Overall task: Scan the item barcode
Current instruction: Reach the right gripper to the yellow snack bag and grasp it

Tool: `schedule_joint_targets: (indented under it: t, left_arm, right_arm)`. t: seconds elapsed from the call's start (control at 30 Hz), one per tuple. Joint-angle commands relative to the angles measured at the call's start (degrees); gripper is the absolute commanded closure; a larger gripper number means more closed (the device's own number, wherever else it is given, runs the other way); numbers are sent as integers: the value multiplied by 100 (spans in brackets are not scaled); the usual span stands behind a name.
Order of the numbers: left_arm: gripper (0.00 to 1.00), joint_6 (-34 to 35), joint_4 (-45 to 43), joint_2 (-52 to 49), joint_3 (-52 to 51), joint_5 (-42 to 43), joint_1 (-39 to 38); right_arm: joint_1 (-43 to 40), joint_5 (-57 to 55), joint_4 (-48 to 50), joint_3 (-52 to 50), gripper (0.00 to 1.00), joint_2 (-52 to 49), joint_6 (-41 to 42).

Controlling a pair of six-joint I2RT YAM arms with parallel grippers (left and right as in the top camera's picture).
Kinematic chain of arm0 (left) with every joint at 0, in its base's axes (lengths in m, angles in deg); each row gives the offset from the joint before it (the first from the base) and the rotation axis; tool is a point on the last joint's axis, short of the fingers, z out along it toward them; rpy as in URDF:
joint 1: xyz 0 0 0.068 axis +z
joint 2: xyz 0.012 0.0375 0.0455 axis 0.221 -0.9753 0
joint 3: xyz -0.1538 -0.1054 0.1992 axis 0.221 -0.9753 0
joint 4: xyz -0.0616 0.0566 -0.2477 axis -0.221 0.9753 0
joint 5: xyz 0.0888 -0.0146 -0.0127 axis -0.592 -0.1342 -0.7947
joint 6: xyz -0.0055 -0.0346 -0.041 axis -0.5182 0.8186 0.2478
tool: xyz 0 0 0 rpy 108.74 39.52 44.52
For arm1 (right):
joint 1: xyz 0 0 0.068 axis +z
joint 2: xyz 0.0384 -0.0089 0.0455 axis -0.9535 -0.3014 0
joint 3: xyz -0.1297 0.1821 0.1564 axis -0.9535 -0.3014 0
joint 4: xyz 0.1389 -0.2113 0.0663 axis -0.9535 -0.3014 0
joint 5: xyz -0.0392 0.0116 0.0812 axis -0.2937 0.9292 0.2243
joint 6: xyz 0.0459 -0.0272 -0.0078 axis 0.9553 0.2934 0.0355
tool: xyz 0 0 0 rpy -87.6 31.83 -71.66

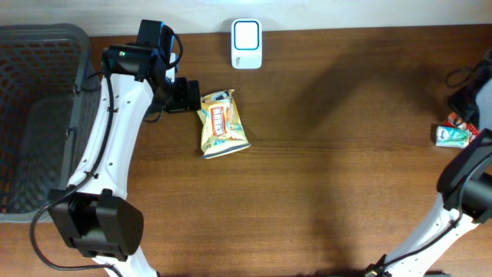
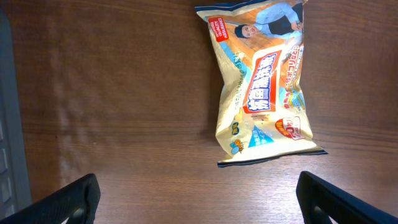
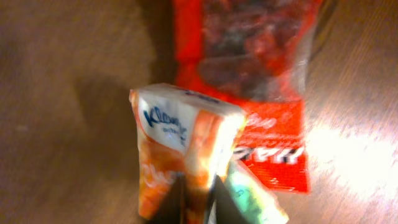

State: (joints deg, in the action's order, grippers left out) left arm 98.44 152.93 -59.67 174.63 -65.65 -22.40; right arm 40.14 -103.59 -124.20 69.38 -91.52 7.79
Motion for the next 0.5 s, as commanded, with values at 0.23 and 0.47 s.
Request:
schedule_joint_targets:
  t: [0.23,0.47]
  left_arm:
    - [1,59,2,11,2,42,0]
    - [1,59,2,11,2,42,0]
  right_arm:
    - [-92,769,214,-37,1,1128,-138]
    - [1196,5617,-258,-55,1,1853,-1392]
